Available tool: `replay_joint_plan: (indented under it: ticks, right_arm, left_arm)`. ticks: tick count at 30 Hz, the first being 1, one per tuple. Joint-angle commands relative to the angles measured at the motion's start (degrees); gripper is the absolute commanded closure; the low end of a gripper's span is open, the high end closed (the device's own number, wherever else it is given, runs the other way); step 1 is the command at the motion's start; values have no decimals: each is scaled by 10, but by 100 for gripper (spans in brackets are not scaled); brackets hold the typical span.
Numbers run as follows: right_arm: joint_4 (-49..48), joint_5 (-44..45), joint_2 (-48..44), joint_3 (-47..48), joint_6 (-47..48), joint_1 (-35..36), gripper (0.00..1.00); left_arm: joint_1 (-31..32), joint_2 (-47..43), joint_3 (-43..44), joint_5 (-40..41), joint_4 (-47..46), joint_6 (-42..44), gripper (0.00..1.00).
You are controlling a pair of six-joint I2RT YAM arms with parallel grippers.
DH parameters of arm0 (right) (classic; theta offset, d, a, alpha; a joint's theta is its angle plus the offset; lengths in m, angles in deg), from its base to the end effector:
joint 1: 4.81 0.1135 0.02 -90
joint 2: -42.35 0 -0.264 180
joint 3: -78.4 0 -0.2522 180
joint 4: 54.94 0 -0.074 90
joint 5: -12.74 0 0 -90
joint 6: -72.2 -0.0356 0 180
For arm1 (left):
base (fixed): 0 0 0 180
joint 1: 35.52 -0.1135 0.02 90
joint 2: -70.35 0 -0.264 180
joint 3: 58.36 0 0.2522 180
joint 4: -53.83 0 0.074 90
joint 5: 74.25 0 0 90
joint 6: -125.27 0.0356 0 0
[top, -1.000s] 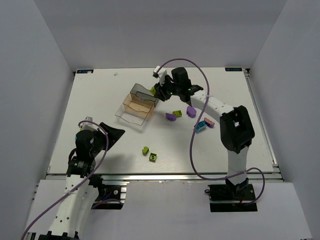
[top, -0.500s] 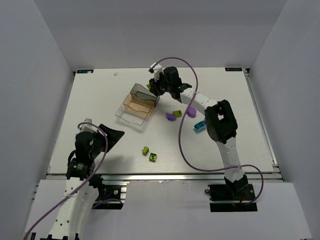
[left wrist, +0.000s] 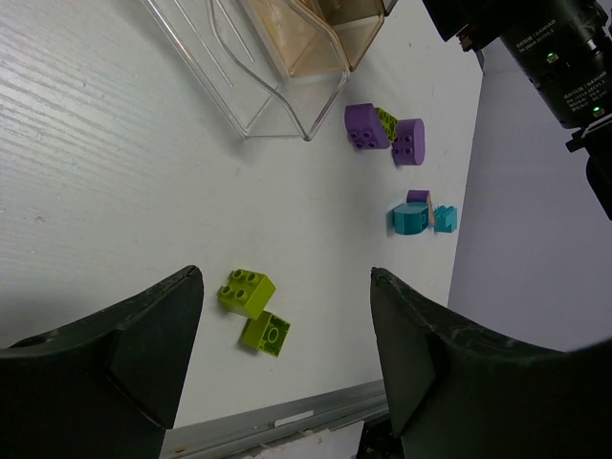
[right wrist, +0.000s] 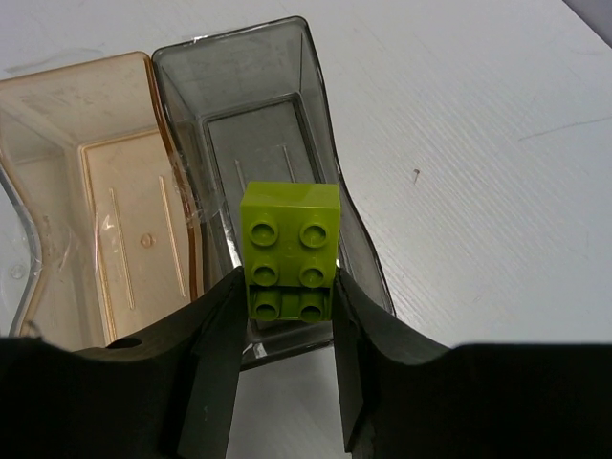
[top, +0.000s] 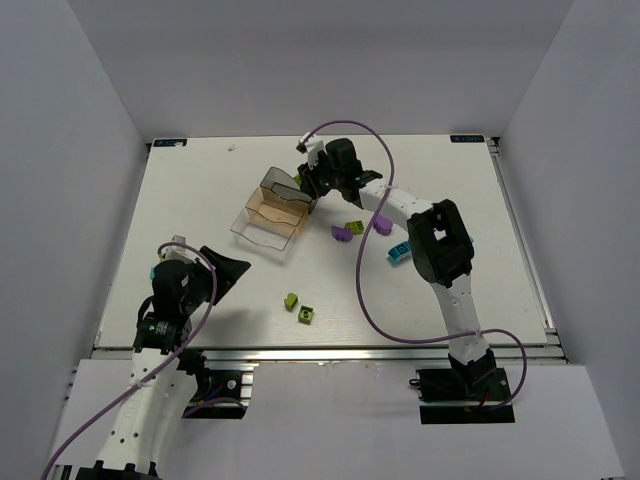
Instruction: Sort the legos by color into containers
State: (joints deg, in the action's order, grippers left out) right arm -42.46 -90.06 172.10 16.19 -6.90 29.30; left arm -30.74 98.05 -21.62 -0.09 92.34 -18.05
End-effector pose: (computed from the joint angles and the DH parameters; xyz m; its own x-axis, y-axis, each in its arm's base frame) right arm 0.4381 0.3063 0.2192 -0.2014 -0.3591 -0.9113 -0.7657 0.6379 -0.0821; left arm 0.1283 -0.0205 0.2226 -0.5471 -0.7285 -0.4124 -0.2038 0.5937 -0.7784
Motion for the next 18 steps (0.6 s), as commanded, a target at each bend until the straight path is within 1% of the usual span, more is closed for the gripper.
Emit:
replay_joint_plan:
  ticks: [1, 2, 4, 7, 9, 10, 12, 13, 14, 15, 18]
  right_arm:
    - [-11, -9, -10, -5, 7, 0, 57]
    - [-12, -9, -9, -3, 8, 0, 51]
    - [-10, -6, -8, 0, 7, 0, 45]
    - [-10, -6, -9, 3, 11, 0, 39]
    - [-9, -10, -13, 4, 15, 0, 35]
    - [-9, -12, -15, 4, 18, 0, 31]
    - [9, -29, -24, 12, 39, -1, 22]
    - [26, -42, -28, 19, 53, -1, 15]
    - [48, -56, -34, 25, 71, -1, 11]
    - [81, -93, -54, 27, 107, -2, 11]
    - [96, -161, -120, -9, 145, -7, 11]
  left_arm:
    - [1, 7, -4, -12, -17, -5, 20]
    - [1, 8, -3, -12, -18, -5, 20]
    - [1, 7, -3, -13, -18, -6, 20]
    - [1, 8, -3, -15, -17, -7, 21]
    - [2, 9, -3, -15, -17, -8, 24]
    - [3, 10, -3, -14, -17, -8, 29]
    - [8, 21, 0, -11, -13, -8, 36]
    - [11, 25, 1, -9, -10, -8, 40]
    - [15, 30, 3, -6, -8, -7, 48]
    - [27, 38, 8, 7, -2, -8, 51]
    - [66, 49, 23, 34, 4, -16, 54]
